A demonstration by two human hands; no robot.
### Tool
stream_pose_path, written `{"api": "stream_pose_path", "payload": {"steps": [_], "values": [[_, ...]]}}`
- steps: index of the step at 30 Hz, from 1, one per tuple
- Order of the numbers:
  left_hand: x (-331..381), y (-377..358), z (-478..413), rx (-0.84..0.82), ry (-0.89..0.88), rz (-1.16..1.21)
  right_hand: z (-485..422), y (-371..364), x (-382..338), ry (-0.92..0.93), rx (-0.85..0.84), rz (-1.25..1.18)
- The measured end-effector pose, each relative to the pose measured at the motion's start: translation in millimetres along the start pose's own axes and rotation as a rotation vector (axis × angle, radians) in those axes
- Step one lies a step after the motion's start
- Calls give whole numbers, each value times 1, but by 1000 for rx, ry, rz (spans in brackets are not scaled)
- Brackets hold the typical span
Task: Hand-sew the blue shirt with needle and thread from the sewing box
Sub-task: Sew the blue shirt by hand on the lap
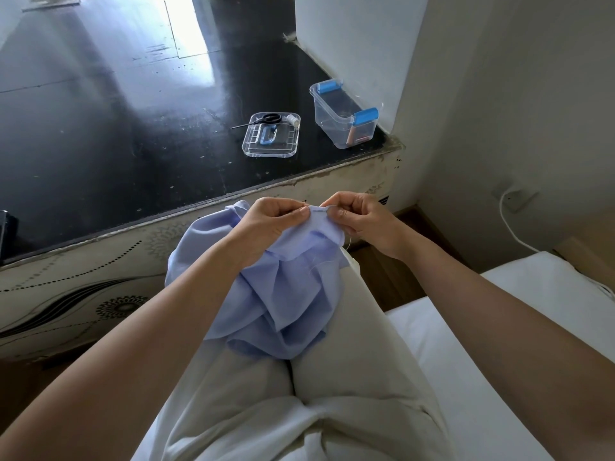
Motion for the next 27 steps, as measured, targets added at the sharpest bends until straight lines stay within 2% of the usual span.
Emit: {"api": "stream_pose_path", "payload": {"steps": [10, 20, 22, 27], "values": [[-7, -5, -2, -35, 62, 7, -5, -7, -4, 5, 27, 38], [-7, -1, -2, 33, 75, 34, -8, -4, -3, 20, 40, 91], [-8, 1, -2, 48, 88, 30, -12, 1, -4, 70, 80, 182], [-4, 11, 1, 194, 121, 21, -13, 14, -38, 342, 281, 444]]}}
Point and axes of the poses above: each hand's wrist, its own z-axis away from the middle knuckle, its own y-axis out of the back of the hand, x = y × z, the point moved 10 cm from there along -z, towards the middle knuckle, and after that the axes turned 15 degrees about y, right-handed, at the moved point
